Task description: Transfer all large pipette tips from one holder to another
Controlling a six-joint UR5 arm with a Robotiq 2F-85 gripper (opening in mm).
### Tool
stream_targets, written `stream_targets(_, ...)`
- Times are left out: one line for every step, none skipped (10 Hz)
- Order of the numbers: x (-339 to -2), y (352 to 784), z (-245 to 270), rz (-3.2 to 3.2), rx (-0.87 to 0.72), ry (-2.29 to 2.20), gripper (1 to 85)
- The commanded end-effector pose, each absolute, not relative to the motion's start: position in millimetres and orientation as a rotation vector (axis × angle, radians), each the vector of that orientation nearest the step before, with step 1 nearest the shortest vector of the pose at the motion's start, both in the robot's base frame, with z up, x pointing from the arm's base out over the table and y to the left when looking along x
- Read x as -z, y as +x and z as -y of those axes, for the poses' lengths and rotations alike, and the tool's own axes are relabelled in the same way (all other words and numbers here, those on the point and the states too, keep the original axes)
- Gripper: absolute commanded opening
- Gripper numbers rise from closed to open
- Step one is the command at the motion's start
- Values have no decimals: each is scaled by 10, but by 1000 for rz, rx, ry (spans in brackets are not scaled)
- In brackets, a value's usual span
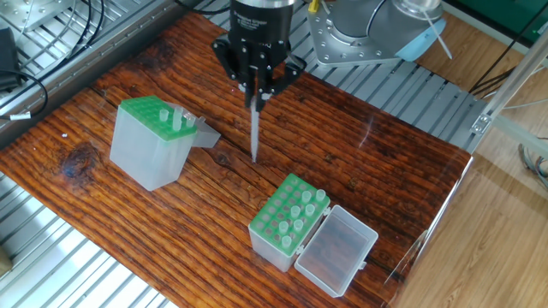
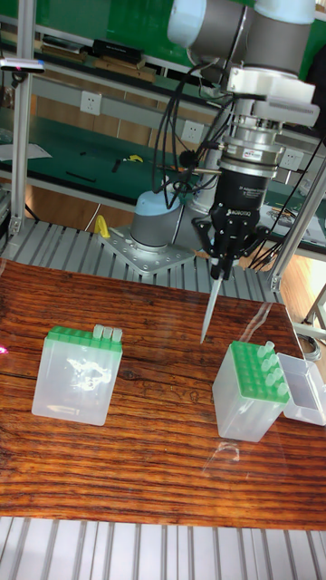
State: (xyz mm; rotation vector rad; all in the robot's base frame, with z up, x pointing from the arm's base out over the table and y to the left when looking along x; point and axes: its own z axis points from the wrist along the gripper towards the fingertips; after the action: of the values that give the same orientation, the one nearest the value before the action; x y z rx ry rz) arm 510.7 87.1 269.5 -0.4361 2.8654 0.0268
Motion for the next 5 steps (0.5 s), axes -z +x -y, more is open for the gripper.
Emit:
stream_targets(-2694, 5231, -830, -2741, 79, -786, 10)
stream_targets(-2724, 5314, -908, -2693, 55, -809, 10)
stream_targets(-2738, 5337, -987, -2680, 15, -793, 10)
stream_targets(-2728, 5296, -1022, -2702, -17, -759, 10)
stream_targets(-2821, 5275, -1093, -2745, 0, -729, 10)
